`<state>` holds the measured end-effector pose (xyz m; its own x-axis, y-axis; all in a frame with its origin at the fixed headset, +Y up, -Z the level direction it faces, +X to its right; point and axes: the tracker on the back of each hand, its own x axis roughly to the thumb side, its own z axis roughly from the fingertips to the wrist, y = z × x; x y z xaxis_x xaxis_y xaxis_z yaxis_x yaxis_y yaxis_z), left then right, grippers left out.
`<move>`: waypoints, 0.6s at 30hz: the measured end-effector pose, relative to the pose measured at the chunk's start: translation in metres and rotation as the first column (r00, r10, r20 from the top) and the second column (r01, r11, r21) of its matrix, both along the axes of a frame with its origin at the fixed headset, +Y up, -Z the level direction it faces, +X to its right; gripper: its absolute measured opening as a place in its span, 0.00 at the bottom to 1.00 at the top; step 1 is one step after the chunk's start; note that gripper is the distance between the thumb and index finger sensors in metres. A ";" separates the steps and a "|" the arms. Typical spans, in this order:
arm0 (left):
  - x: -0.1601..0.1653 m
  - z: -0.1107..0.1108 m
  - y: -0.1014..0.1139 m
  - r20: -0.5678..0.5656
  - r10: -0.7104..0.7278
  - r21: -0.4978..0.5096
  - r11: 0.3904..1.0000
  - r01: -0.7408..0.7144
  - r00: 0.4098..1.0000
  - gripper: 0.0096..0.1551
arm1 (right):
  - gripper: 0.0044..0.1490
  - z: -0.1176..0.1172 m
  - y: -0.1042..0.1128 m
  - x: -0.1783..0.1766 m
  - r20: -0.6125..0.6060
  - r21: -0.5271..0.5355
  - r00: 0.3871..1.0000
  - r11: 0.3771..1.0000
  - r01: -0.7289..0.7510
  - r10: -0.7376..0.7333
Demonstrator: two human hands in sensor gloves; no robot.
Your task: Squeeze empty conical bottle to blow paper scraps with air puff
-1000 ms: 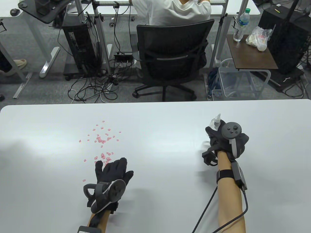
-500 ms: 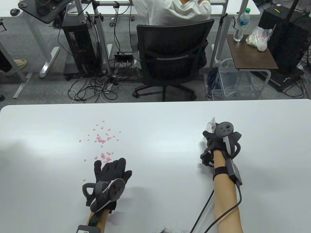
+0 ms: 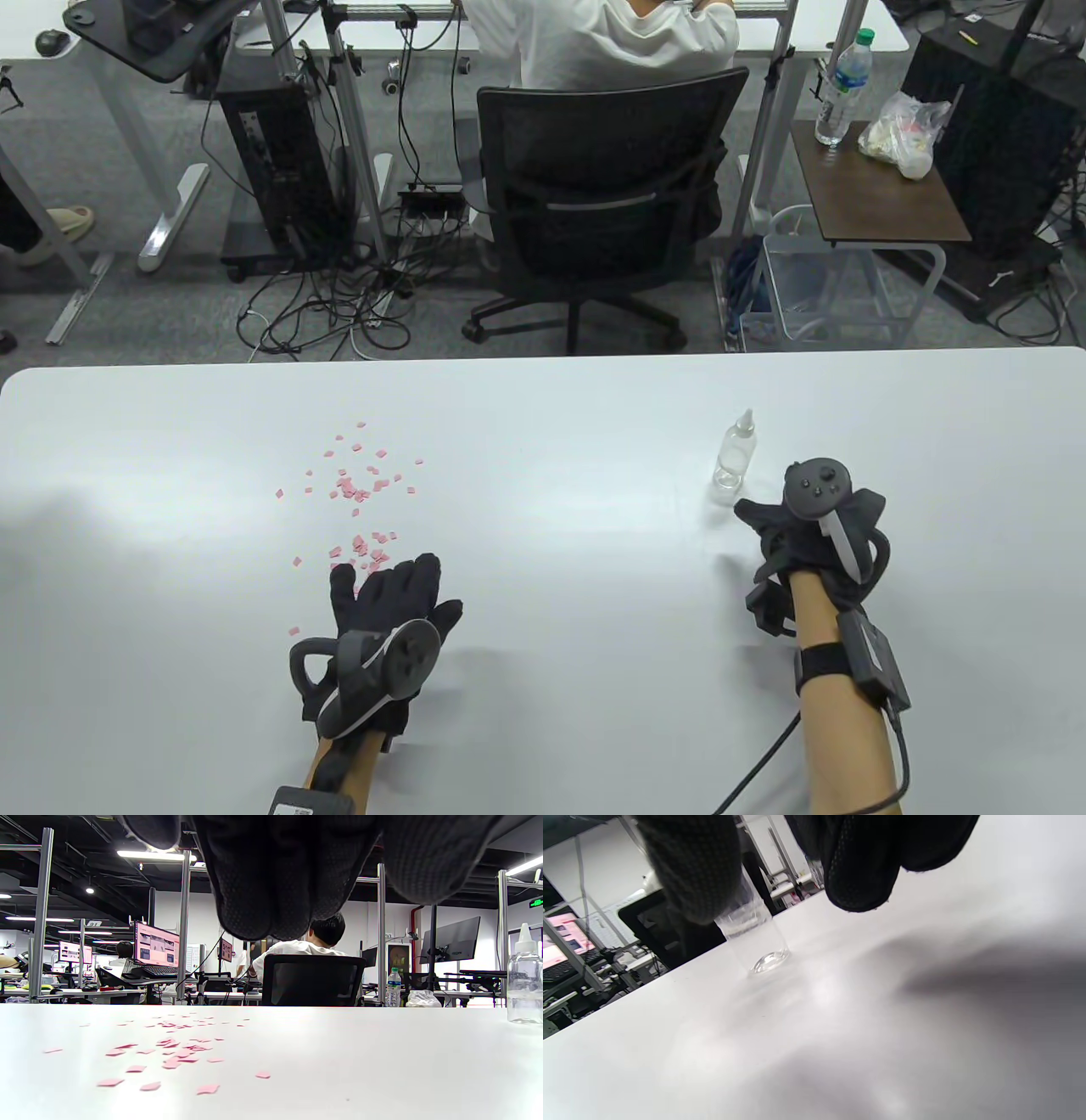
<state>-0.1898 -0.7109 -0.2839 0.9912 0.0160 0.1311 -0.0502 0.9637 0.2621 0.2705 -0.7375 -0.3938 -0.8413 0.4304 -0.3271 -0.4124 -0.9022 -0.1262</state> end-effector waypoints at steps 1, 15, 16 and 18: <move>0.000 0.000 0.001 -0.004 0.007 -0.003 1.000 -0.007 1.000 0.39 | 0.46 0.010 0.001 -0.001 -0.009 0.023 1.000 1.000 -0.006 0.006; 0.005 0.010 0.034 -0.068 0.101 -0.013 0.995 -0.102 0.993 0.56 | 0.49 0.142 0.053 -0.068 -0.098 0.489 0.974 0.863 -0.129 0.202; 0.003 0.009 0.028 -0.080 0.066 -0.031 0.997 -0.068 0.995 0.56 | 0.53 0.142 0.045 -0.070 -0.118 0.505 0.960 0.847 -0.164 0.256; 0.000 0.006 0.021 -0.094 0.031 -0.095 0.995 -0.040 0.995 0.56 | 0.59 0.139 0.036 -0.070 -0.138 0.446 0.941 0.868 -0.220 0.310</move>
